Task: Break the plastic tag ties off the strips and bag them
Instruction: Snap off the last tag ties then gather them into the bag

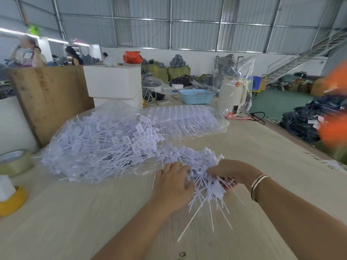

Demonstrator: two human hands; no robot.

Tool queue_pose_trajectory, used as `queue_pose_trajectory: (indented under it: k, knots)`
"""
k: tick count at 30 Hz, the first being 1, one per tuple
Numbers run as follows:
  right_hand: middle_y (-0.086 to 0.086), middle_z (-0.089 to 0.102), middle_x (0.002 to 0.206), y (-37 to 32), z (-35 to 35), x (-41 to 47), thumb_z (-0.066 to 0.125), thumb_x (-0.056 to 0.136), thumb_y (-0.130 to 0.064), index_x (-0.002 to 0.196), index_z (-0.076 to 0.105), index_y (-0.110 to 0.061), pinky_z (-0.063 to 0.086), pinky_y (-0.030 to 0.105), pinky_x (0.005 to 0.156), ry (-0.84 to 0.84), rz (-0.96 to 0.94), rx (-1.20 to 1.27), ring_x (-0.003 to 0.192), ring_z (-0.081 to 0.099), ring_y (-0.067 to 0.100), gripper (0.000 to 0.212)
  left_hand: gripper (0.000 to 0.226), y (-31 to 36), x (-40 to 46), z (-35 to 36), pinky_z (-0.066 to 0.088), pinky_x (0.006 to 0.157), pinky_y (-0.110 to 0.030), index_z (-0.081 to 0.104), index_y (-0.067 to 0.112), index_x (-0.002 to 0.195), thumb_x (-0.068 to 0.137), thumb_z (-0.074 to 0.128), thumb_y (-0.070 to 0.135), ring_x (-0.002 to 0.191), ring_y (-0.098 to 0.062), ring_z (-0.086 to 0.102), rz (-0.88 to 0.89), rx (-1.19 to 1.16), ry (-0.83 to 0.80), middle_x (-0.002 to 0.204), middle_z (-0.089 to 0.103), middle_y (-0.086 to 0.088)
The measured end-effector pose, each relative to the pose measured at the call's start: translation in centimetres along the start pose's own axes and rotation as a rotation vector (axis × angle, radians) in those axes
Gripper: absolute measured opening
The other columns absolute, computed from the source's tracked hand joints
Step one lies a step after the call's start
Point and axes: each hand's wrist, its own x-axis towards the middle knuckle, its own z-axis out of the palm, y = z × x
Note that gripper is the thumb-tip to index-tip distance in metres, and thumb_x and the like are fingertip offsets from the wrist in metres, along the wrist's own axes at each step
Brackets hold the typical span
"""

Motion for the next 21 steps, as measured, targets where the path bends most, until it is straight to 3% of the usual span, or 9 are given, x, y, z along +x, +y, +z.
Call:
queue_pose_trajectory:
  k: [3,5,8,11,14,15,17,19,21]
  knots:
    - [0.012,0.063,0.08,-0.3,-0.6,0.0,0.062,0.082,-0.038,0.091,0.06,-0.008,0.052,0.026,0.05,-0.087,0.103,-0.014,0.063,0.064,0.023,0.032,0.042,0.7,0.6,0.3,0.018,0.106,-0.034,0.044,0.025,0.131,0.094,0.033,0.041,0.132,-0.014,0.022,0.07,0.014,-0.072,0.139,0.04,0.007]
    - [0.017,0.062,0.097,-0.6,-1.0,0.2,0.062,0.08,-0.054,0.115,0.055,-0.002,0.054,0.034,0.057,-0.131,0.18,0.011,0.074,0.064,0.029,0.063,0.039,0.9,0.5,0.7,0.02,0.103,-0.034,0.048,0.023,0.124,0.094,0.031,0.042,0.129,-0.015,0.026,0.067,0.011,-0.078,0.128,0.049,0.007]
    - [0.022,0.046,0.136,-1.4,-0.9,0.8,0.054,0.076,-0.07,0.139,0.036,-0.007,0.052,0.045,0.082,-0.103,0.195,0.068,0.107,0.057,0.038,0.091,0.04,0.9,0.0,1.3,0.014,0.103,-0.034,0.048,0.028,0.126,0.095,0.029,0.045,0.134,-0.012,0.021,0.095,-0.027,-0.07,0.132,0.049,0.01]
    - [0.017,0.034,0.148,-2.3,-0.1,0.8,0.049,0.081,-0.067,0.142,0.032,-0.007,0.038,0.043,0.103,-0.003,0.114,-0.129,0.129,0.042,0.034,0.088,0.042,1.1,-0.2,1.5,0.008,0.105,-0.034,0.045,0.03,0.131,0.095,0.027,0.045,0.138,-0.009,0.014,0.126,-0.036,-0.09,0.137,0.047,0.01]
    - [0.014,0.054,0.132,-2.5,-0.3,0.7,0.054,0.08,-0.064,0.131,0.046,-0.006,0.044,0.037,0.09,-0.03,0.098,-0.201,0.117,0.053,0.031,0.078,0.042,0.9,-0.3,1.5,0.009,0.108,-0.035,0.043,0.025,0.131,0.096,0.028,0.041,0.139,-0.008,0.013,0.123,-0.046,-0.107,0.14,0.045,0.004]
    - [0.011,0.069,0.104,-2.4,-0.4,0.7,0.057,0.078,-0.065,0.114,0.057,-0.007,0.047,0.034,0.077,-0.042,0.102,-0.182,0.097,0.061,0.028,0.068,0.042,0.8,-0.3,1.5,0.008,0.11,-0.035,0.043,0.023,0.131,0.096,0.029,0.041,0.139,-0.008,0.012,0.115,-0.048,-0.111,0.142,0.043,0.002]
    - [0.004,0.059,0.052,-2.1,-0.4,0.5,0.061,0.075,-0.064,0.074,0.053,-0.01,0.04,0.023,0.049,-0.024,0.121,-0.18,0.054,0.052,0.018,0.054,0.043,0.6,-0.3,1.5,0.007,0.111,-0.035,0.04,0.02,0.132,0.096,0.029,0.04,0.14,-0.008,0.01,0.105,-0.056,-0.125,0.144,0.039,0.0]
    - [0.002,0.051,0.055,-1.9,-0.4,0.5,0.065,0.076,-0.057,0.072,0.051,-0.011,0.032,0.017,0.039,0.011,0.105,-0.108,0.047,0.045,0.013,0.048,0.043,0.6,-0.2,1.6,0.006,0.11,-0.034,0.038,0.02,0.133,0.096,0.027,0.04,0.14,-0.007,0.01,0.113,-0.06,-0.133,0.144,0.039,0.0]
    - [0.004,0.058,0.086,-1.9,-0.2,0.6,0.069,0.078,-0.047,0.099,0.052,-0.012,0.042,0.019,0.053,-0.018,0.08,0.086,0.069,0.054,0.017,0.044,0.044,0.7,-0.1,1.7,0.008,0.11,-0.034,0.037,0.022,0.135,0.097,0.025,0.041,0.14,-0.007,0.011,0.12,-0.064,-0.123,0.141,0.043,0.002]
